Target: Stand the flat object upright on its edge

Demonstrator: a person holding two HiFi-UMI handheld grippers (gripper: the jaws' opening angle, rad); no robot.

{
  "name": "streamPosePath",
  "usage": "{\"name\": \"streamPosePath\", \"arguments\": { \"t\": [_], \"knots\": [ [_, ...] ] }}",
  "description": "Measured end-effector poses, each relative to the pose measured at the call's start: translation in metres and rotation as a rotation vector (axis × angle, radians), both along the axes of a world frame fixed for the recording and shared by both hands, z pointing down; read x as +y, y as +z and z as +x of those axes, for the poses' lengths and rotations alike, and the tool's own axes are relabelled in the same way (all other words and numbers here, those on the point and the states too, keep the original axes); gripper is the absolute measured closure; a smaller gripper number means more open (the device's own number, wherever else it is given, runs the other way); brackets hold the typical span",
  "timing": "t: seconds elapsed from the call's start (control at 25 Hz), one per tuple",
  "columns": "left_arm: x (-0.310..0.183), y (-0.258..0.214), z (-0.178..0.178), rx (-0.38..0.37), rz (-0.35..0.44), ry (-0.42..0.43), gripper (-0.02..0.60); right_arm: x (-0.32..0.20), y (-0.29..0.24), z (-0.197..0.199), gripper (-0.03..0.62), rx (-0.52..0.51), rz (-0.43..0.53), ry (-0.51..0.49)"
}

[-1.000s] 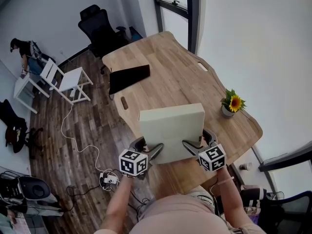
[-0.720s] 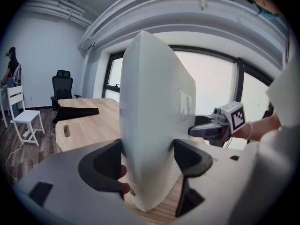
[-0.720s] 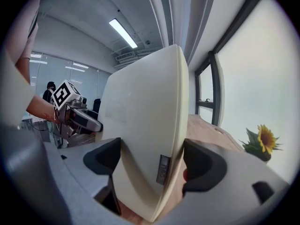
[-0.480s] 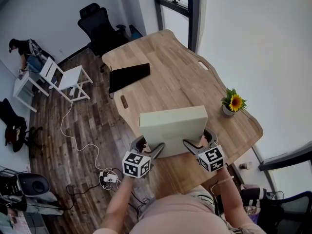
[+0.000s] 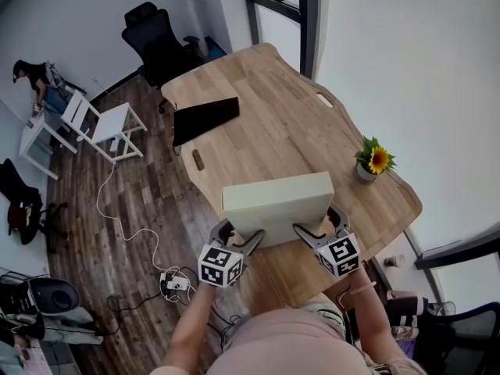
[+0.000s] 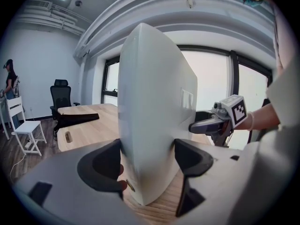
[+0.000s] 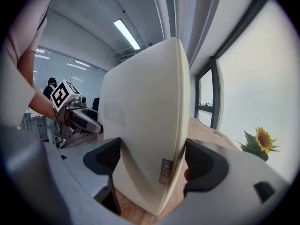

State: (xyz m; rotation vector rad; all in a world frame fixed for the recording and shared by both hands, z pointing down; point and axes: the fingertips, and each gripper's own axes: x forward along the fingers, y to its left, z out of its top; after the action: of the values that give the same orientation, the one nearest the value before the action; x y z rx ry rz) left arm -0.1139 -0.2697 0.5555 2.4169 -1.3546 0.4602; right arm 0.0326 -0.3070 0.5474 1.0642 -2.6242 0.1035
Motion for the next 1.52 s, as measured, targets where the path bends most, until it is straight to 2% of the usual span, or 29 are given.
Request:
{"name": "streamPosePath", "arguments": {
  "t": [0.68, 1.16, 1.52],
  "knots": [
    [0.012, 0.001, 0.002, -0.028, -0.012, 0.020, 0.250, 0.015, -0.001, 0.002, 0.175, -0.017, 0.014, 0.034],
    [0.021, 0.001, 0.003, -0.067, -0.006, 0.039, 0.250, 0.024, -0.001, 0.004, 0.171, 0.000, 0.030, 0.037],
    [0.025, 0.002, 0.003, -0.069, -0.020, 0.046, 0.250, 0.027, 0.000, 0.004, 0.166, 0.017, 0.023, 0.036]
  ]
}}
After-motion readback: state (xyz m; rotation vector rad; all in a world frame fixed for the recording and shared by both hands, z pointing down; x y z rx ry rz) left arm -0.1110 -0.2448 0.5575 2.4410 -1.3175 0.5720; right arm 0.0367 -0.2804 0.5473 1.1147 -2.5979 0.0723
